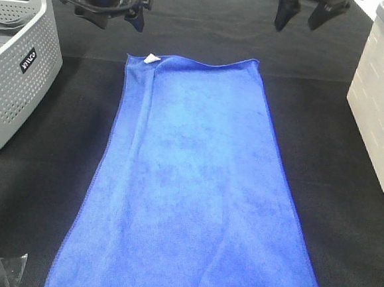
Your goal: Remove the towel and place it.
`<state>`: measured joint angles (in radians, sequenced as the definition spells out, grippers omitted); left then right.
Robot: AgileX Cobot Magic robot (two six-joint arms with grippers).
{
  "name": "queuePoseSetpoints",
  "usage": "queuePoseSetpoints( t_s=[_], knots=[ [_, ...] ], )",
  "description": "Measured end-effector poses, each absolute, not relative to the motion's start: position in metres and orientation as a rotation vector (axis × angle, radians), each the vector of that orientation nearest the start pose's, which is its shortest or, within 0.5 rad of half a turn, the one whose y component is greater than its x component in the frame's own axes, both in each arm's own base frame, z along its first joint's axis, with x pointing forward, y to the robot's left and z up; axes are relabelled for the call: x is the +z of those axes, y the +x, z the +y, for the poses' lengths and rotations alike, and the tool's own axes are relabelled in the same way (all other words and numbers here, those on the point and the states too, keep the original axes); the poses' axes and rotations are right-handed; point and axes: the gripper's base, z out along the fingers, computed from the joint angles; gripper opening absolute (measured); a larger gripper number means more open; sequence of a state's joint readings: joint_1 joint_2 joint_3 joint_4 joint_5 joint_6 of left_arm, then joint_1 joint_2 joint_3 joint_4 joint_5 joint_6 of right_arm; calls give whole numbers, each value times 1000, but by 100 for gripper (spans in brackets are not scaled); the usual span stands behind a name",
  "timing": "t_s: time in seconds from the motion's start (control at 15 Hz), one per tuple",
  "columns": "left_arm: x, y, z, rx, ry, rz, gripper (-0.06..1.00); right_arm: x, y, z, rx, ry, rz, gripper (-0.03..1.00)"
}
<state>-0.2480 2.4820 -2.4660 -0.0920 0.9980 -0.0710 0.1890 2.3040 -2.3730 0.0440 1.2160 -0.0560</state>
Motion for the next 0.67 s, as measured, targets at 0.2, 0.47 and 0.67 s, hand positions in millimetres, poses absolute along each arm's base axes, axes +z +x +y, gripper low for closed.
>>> queuePoseSetpoints(
  t_s=[0.2, 0.47, 0.67],
  knots=[
    [273, 512, -136, -241, 218, 2532, 72, 324, 484, 96, 116, -264, 2551, 67],
    [318, 499, -89, -74, 129, 2519, 72, 372, 465, 68, 91, -144, 2461, 67],
    [348, 493, -43, -26, 13, 2465, 72, 404, 451, 30, 71, -20, 2396, 67]
  ],
)
